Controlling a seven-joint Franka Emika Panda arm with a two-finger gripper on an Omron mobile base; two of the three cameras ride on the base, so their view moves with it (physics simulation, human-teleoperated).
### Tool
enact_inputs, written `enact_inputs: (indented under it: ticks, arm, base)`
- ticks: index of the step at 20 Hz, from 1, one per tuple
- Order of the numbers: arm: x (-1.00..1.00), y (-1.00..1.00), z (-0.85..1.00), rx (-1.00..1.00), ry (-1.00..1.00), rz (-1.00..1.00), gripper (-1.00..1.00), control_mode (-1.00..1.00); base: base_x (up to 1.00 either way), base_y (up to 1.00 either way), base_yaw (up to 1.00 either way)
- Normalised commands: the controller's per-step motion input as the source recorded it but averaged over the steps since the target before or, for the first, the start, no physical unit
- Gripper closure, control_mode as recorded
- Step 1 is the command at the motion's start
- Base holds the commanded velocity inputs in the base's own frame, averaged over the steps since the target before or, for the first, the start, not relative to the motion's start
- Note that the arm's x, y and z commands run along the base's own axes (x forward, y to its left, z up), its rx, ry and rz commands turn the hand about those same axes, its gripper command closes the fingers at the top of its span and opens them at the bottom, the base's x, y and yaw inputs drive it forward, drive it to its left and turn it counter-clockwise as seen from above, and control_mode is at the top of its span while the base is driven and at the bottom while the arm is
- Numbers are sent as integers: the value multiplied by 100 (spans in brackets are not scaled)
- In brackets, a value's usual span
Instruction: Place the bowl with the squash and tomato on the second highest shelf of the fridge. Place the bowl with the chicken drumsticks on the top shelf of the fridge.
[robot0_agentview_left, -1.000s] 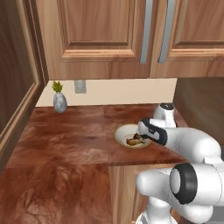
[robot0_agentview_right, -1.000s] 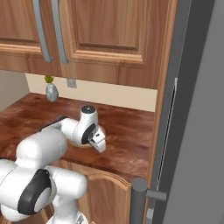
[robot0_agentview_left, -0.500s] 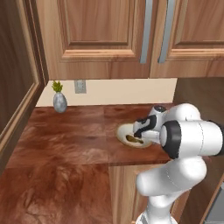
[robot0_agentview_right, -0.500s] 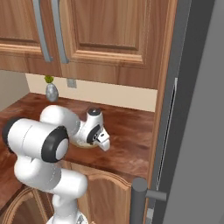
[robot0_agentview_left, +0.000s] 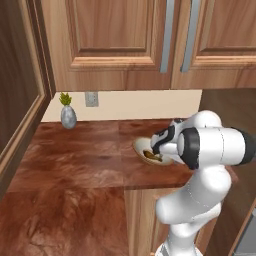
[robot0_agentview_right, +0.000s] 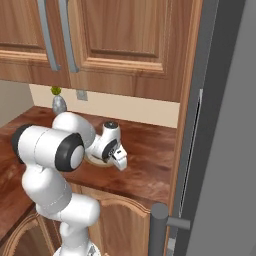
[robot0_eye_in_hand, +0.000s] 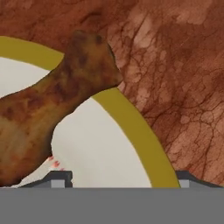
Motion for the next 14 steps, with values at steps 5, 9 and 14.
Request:
enact_inputs:
  ticks: [5,9,14]
  arm:
    - [-3,0,15,1,0,-6,100,-100]
    - [-17,0,52,2,-2,-18,100,-100]
    - [-42,0,74,7,-7,-26,100,-100]
  base:
    - [0,0,0]
    - [0,0,0]
    - [0,0,0]
